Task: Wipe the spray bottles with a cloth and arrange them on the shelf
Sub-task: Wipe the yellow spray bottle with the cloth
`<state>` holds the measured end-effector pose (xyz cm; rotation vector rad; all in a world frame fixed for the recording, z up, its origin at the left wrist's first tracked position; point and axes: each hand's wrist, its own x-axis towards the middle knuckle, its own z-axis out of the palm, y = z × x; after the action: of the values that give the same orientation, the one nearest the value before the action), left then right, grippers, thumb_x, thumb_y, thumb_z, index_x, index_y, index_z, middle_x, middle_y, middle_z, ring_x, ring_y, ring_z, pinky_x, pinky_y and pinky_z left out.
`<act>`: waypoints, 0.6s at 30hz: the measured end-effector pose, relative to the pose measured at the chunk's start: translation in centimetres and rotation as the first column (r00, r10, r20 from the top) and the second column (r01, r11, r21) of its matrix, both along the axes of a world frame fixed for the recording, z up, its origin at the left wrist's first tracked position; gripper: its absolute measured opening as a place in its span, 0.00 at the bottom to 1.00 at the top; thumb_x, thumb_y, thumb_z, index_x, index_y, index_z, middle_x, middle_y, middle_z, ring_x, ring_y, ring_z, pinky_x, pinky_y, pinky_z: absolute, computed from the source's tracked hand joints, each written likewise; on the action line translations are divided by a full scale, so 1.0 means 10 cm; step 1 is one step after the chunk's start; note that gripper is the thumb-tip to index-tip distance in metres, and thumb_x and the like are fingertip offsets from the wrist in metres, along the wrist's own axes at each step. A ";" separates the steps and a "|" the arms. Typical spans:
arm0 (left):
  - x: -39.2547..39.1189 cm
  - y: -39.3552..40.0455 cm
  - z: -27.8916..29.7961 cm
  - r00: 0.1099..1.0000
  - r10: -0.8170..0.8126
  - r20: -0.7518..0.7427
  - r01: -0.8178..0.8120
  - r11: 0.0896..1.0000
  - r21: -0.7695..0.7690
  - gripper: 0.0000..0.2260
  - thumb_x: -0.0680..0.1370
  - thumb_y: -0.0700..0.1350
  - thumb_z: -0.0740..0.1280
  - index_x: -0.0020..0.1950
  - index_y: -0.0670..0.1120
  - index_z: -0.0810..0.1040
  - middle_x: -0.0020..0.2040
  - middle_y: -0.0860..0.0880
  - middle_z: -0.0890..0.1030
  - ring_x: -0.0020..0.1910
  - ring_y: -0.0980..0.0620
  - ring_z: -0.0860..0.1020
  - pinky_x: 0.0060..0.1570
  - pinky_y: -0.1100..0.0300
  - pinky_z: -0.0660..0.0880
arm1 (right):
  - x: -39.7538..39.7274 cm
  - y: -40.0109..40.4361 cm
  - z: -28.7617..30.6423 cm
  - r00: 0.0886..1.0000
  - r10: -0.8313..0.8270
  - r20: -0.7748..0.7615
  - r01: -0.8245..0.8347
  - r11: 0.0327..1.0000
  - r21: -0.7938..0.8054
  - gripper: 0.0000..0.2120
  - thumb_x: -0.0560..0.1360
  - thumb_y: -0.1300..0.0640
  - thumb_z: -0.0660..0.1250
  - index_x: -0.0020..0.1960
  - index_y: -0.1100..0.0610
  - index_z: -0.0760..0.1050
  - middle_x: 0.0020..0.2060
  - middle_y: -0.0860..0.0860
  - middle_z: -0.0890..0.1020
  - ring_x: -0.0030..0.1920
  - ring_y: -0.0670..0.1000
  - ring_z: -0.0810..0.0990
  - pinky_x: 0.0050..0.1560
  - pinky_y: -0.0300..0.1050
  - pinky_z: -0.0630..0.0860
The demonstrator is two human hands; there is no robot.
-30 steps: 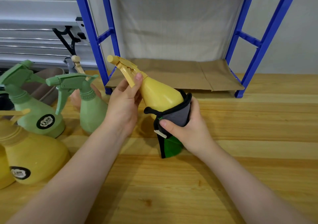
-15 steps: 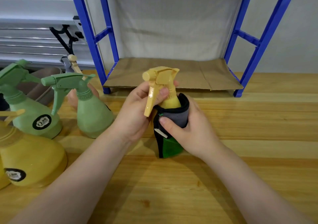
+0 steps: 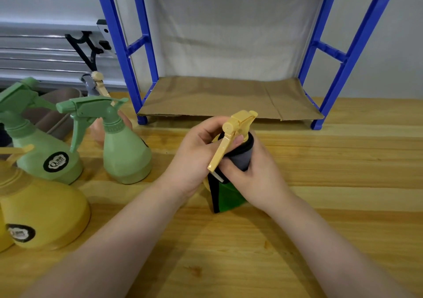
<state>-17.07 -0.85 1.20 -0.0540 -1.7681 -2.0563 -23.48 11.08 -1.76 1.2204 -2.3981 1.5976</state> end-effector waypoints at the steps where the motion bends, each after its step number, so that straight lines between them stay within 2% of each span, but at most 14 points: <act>1: 0.00 -0.02 -0.01 1.000 0.014 0.001 -0.014 1.000 0.011 0.10 0.72 0.40 0.71 0.53 0.45 0.82 0.50 0.45 0.84 0.51 0.50 0.82 0.52 0.59 0.78 | -0.01 -0.01 -0.01 1.000 0.005 -0.009 -0.005 1.000 0.013 0.22 0.69 0.39 0.67 0.60 0.45 0.71 0.52 0.42 0.78 0.56 0.42 0.76 0.55 0.45 0.76; 5: 0.01 -0.10 0.00 0.999 0.033 -0.015 -0.031 0.993 0.116 0.13 0.75 0.42 0.70 0.58 0.40 0.80 0.50 0.46 0.84 0.51 0.50 0.82 0.50 0.61 0.77 | -0.02 -0.01 -0.01 1.000 0.022 -0.021 -0.020 0.998 0.058 0.24 0.69 0.36 0.66 0.60 0.46 0.70 0.53 0.43 0.77 0.57 0.43 0.75 0.56 0.45 0.75; 8: 0.00 -0.16 0.02 0.995 0.084 -0.058 -0.070 0.975 0.213 0.10 0.74 0.43 0.69 0.53 0.43 0.82 0.50 0.48 0.84 0.51 0.52 0.81 0.49 0.61 0.77 | -0.04 0.01 0.00 0.999 0.032 -0.014 -0.031 0.997 0.067 0.24 0.67 0.33 0.66 0.58 0.42 0.67 0.53 0.44 0.77 0.56 0.42 0.75 0.53 0.43 0.75; 11: 0.00 -0.22 0.04 0.988 0.099 -0.116 -0.061 0.954 0.292 0.07 0.74 0.44 0.68 0.50 0.48 0.84 0.51 0.48 0.83 0.53 0.52 0.80 0.52 0.57 0.77 | -0.04 0.02 0.01 0.999 0.043 0.018 -0.044 0.997 0.071 0.26 0.66 0.31 0.66 0.58 0.41 0.65 0.55 0.43 0.77 0.56 0.41 0.75 0.54 0.41 0.74; 15: 0.00 -0.27 0.07 0.982 0.096 -0.164 -0.032 0.934 0.355 0.09 0.80 0.42 0.61 0.51 0.48 0.81 0.50 0.50 0.83 0.53 0.52 0.80 0.53 0.57 0.77 | -0.02 0.02 0.01 0.995 0.054 0.085 -0.060 0.996 0.063 0.30 0.63 0.31 0.67 0.60 0.38 0.62 0.56 0.40 0.76 0.58 0.39 0.75 0.53 0.38 0.74; 18: 0.00 -0.31 0.08 0.974 0.112 -0.199 -0.024 0.918 0.396 0.09 0.80 0.43 0.60 0.52 0.47 0.80 0.49 0.51 0.83 0.54 0.52 0.79 0.54 0.56 0.76 | -0.02 0.02 0.01 0.987 0.081 0.137 -0.089 0.995 0.050 0.31 0.62 0.31 0.68 0.60 0.36 0.61 0.57 0.39 0.76 0.58 0.37 0.75 0.52 0.36 0.73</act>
<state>-17.10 -3.94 1.95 -0.0931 -1.1895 -2.2180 -23.68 11.29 -1.62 1.2804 -2.5204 1.6993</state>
